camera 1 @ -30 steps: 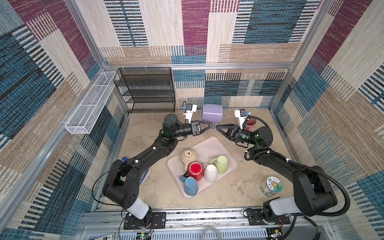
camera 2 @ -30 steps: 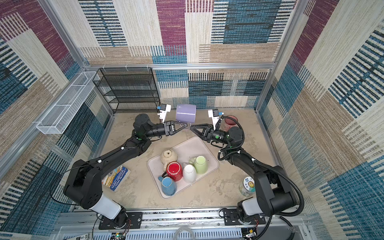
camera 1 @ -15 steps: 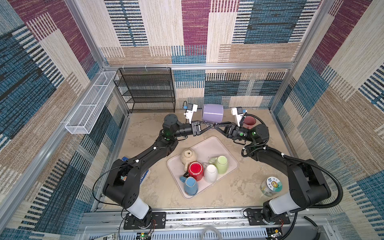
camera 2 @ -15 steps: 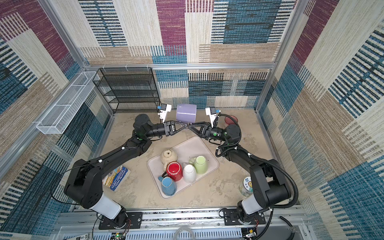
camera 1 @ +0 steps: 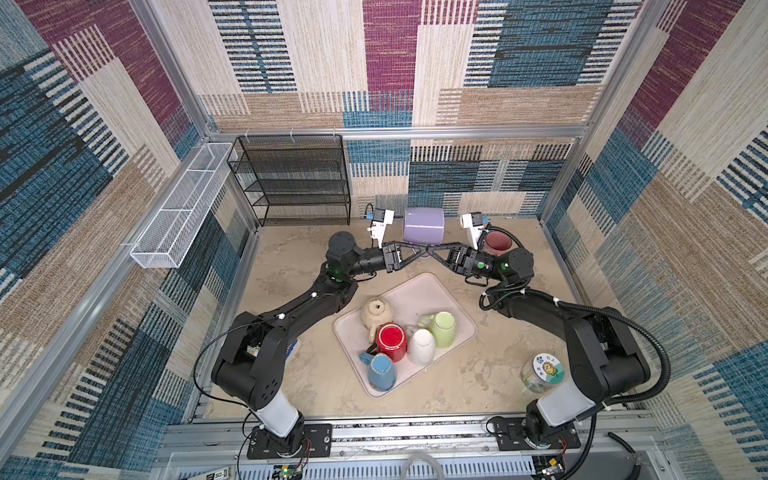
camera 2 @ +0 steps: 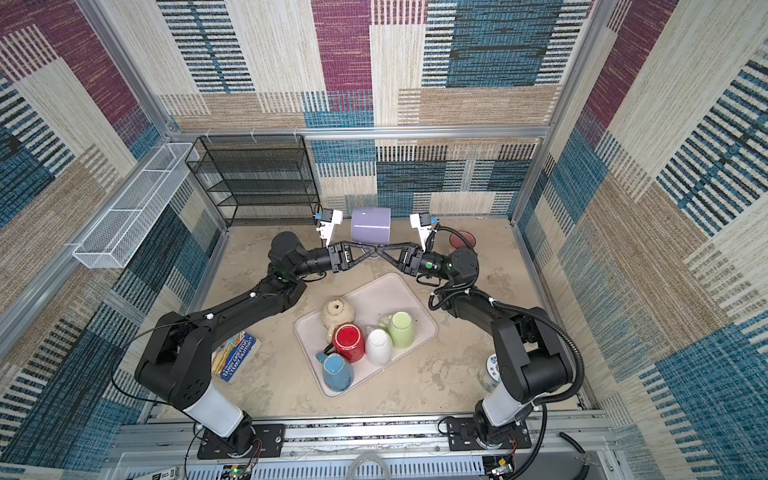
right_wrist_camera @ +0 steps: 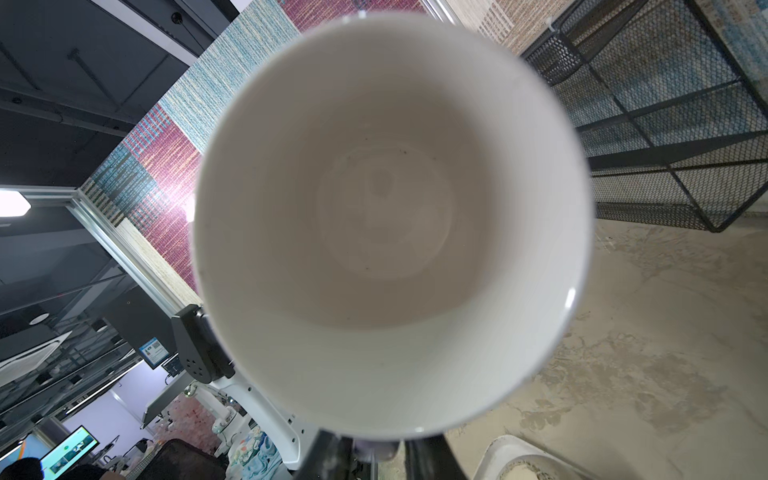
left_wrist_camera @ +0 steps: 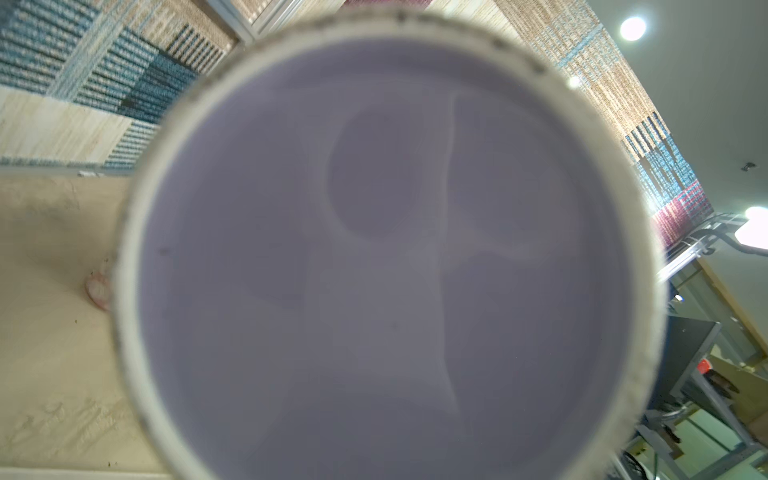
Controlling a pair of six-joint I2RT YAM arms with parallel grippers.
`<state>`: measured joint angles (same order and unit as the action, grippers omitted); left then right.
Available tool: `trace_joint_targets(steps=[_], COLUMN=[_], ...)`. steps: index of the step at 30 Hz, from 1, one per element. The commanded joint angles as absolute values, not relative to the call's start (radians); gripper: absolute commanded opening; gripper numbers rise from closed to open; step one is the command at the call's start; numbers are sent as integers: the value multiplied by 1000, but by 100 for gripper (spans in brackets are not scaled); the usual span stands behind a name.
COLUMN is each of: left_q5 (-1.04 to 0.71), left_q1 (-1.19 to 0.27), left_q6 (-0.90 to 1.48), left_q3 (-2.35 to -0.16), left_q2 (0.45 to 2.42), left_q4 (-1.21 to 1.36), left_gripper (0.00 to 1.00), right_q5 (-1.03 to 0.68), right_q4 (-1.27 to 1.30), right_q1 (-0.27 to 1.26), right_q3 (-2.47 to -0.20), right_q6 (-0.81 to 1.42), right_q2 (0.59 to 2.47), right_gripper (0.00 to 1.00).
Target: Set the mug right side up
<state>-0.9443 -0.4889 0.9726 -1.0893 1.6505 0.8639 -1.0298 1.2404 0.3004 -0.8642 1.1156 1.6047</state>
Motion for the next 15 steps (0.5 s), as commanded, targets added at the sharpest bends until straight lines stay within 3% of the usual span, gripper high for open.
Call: trace_joint_targets(steps=[1, 8, 15], left_q5=[-996, -997, -977], left_q1=[-494, -494, -494], left_q6=[986, 985, 965], left_q3=[-1089, -1081, -1071], left_q2=[1658, 1658, 1649], left_q4=[920, 922, 897], left_gripper=[0, 0, 0], right_q5=[-1019, -1003, -987], right_q4=[1377, 1393, 1385], right_q1=[303, 302, 301], right_q3=[-876, -864, -839], right_q6=[1177, 1178, 1161], right_q2=[1622, 1618, 1599], right_gripper=[24, 0, 0])
